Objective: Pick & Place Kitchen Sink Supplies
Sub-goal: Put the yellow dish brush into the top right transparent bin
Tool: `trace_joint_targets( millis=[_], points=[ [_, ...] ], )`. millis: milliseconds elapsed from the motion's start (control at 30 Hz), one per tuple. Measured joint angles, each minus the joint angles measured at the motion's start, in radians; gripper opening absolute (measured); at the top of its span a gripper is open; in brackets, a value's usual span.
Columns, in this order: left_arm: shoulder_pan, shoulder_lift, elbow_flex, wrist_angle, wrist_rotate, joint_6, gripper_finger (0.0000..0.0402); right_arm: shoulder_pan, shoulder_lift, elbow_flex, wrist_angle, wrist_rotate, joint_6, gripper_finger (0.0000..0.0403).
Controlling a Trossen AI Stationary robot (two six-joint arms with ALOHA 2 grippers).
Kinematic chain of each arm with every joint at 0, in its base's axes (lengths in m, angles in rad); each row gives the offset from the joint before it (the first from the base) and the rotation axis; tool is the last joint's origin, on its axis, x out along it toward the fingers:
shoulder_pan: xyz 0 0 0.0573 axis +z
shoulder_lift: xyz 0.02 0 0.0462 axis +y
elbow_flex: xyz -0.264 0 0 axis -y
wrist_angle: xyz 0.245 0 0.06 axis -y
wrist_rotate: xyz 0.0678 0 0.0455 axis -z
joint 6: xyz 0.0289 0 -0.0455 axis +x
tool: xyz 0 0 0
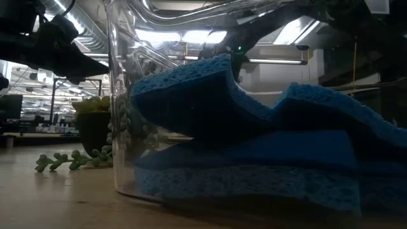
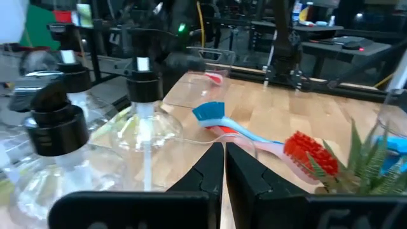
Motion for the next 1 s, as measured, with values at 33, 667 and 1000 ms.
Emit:
trace_joint_targets(
  millis=[33,667,1000],
  points=[
    [0.0,0.0,0.0,0.0,-0.009,0.0,0.0012,-0.001,-0.012,0.0,-0.004,0.0,0.0,0.0004],
    [0.0,0.0,0.001,0.002,-0.083,0.0,0.001,-0.007,-0.186,0.001,-0.212,0.036,-0.062,0.0003],
    [0.0,0.0,0.001,0.002,-0.083,0.0,0.001,-0.005,-0.281,0.002,-0.391,0.044,-0.063,0.0003]
  ],
)
